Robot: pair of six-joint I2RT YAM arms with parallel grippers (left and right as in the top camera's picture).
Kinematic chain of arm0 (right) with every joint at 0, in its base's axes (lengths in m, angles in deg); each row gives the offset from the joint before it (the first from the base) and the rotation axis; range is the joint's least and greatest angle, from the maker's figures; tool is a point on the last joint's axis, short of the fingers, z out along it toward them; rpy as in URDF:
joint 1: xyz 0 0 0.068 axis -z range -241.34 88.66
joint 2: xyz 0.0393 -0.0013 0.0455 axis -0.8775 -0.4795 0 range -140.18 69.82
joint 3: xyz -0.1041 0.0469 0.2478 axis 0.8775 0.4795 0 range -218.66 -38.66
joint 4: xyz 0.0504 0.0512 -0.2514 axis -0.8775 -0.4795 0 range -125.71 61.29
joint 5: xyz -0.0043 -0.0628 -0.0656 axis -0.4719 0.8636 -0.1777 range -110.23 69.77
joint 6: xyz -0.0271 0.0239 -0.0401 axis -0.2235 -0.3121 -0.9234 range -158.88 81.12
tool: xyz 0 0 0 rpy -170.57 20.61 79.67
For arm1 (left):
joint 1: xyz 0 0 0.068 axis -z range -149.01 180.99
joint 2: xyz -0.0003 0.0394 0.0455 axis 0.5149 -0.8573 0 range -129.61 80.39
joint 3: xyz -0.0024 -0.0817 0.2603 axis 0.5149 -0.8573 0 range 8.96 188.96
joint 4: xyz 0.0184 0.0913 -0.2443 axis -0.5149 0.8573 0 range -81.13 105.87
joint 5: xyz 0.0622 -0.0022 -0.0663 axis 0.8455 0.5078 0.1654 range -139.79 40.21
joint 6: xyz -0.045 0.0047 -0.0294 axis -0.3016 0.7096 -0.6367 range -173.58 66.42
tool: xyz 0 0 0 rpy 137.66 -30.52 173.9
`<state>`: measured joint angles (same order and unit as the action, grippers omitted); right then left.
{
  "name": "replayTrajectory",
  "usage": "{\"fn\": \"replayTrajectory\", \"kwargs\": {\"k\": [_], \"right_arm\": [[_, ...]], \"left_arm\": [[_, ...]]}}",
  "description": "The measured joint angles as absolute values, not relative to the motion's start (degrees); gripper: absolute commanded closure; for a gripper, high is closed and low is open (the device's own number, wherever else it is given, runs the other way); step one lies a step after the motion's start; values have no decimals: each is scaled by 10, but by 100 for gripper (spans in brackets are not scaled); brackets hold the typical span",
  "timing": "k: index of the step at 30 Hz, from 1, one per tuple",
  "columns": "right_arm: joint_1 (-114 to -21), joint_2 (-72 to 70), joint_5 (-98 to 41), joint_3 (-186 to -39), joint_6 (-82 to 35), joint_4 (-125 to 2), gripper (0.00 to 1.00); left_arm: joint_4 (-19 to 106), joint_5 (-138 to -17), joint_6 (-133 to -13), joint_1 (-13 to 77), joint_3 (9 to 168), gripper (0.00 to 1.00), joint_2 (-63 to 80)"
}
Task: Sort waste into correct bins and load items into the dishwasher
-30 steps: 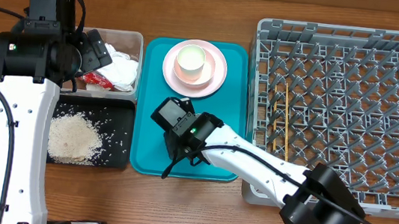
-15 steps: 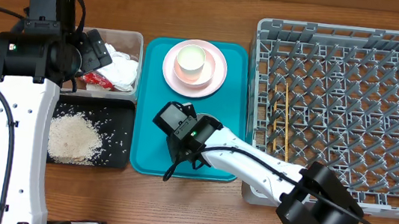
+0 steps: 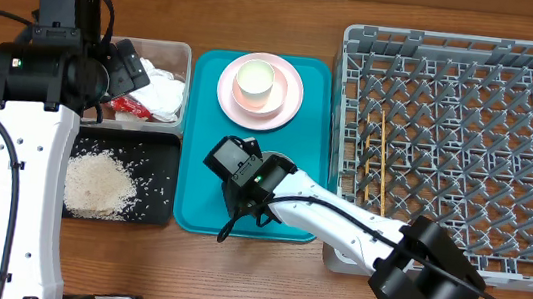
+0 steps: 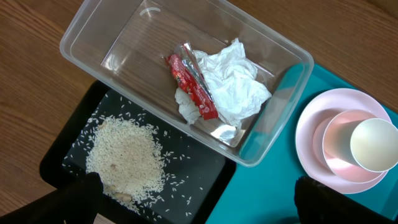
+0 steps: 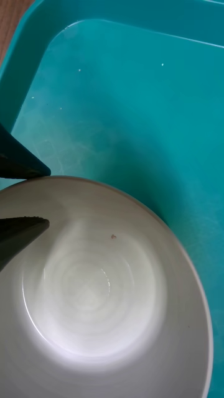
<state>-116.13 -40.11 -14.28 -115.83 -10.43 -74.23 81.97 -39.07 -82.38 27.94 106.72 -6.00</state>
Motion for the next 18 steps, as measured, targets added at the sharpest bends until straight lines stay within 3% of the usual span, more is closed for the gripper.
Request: {"fn": "replayTrajectory", "kwargs": {"k": [18], "right_arm": [[-1162, -407, -143, -1158, -104, -748, 76]], "left_arm": [[820, -391, -824, 279, 1067, 0, -60]]}}
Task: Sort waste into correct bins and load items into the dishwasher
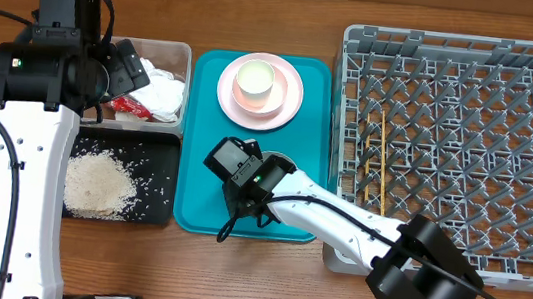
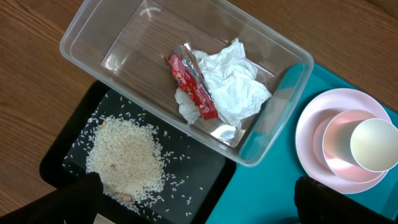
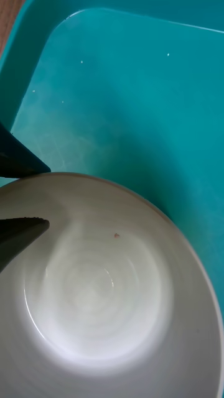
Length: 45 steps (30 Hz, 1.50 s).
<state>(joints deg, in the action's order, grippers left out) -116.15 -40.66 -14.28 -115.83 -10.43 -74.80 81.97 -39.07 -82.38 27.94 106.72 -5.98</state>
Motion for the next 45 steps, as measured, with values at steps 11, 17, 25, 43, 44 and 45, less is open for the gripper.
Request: {"fn": "replayTrajectory", "kwargs": {"k": [11, 17, 25, 43, 44, 45], "right_arm": [[-1161, -408, -143, -1158, -104, -748, 77], [-1162, -408, -143, -1158, -104, -748, 80], [-1162, -408, -143, -1156, -104, -747, 80], [-1162, -411, -136, -1146, -105, -749, 96], [-1162, -411, -136, -1146, -105, -750, 96], [-1162, -411, -137, -1146, -107, -751, 96]], "left_arm": [[819, -391, -824, 279, 1067, 0, -60], [820, -391, -824, 279, 1067, 0, -60], [820, -391, -824, 279, 1067, 0, -60], [820, -391, -824, 279, 1067, 0, -60], [820, -391, -824, 279, 1067, 0, -60], [820, -391, -824, 279, 1067, 0, -60]]}}
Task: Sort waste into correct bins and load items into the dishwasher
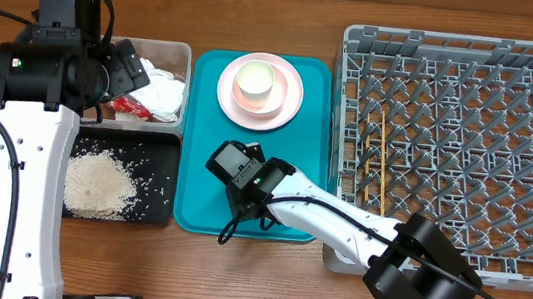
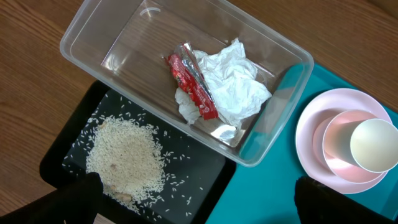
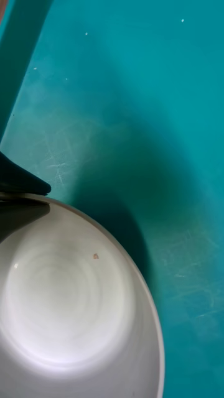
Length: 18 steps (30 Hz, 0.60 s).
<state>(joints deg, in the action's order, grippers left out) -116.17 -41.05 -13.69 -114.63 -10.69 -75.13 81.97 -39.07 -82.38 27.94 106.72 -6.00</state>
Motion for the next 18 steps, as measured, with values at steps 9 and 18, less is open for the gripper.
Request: {"fn": "replayTrajectory", "kwargs": {"k": [9, 18], "right_arm": [[-1140, -397, -203, -1203, -132, -819, 96], [-1016, -281, -374, -1224, -186, -838, 96]], "left_arm": [[820, -391, -824, 279, 1067, 0, -60], [820, -391, -824, 279, 1067, 0, -60]]}}
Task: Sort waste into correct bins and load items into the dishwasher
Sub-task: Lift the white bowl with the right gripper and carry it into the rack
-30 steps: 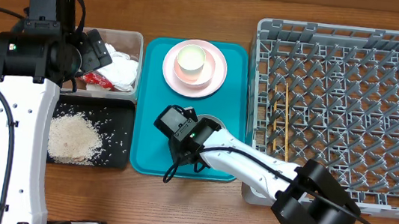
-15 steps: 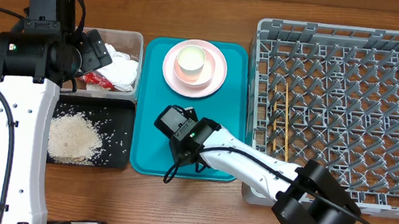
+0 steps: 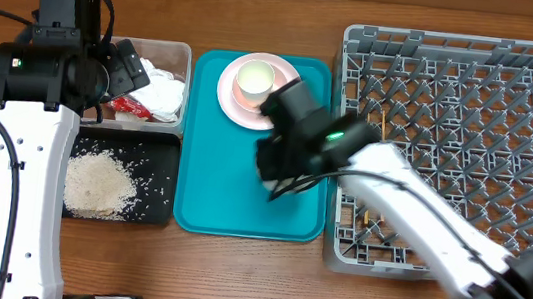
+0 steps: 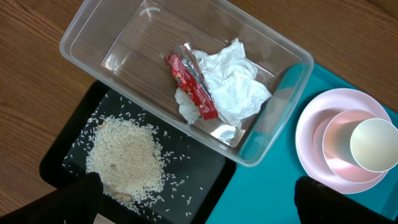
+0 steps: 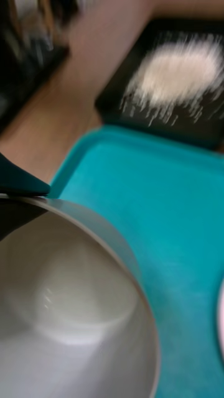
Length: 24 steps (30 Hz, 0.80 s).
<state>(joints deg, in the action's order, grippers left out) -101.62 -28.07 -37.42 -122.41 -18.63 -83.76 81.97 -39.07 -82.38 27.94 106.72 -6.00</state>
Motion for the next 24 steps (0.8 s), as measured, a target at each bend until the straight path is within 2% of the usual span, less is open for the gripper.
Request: {"fn": "replayTrajectory", "kwargs": {"k": [3, 5, 10, 17, 24], "right_arm": [[-933, -248, -501, -1231, -221, -838, 96], [-838, -235, -660, -1233, -263, -854, 96], [-681, -235, -865, -1234, -372, -984, 96], [-553, -235, -955, -1234, -615, -1245, 96], [-525, -235, -1006, -1174, -738, -1251, 96]], "left_arm": [[820, -391, -824, 279, 1067, 0, -60], [819, -391, -824, 279, 1067, 0, -60], [819, -391, -824, 279, 1067, 0, -60], [820, -391, -824, 279, 1067, 0, -60], [819, -391, -824, 279, 1067, 0, -60]]}}
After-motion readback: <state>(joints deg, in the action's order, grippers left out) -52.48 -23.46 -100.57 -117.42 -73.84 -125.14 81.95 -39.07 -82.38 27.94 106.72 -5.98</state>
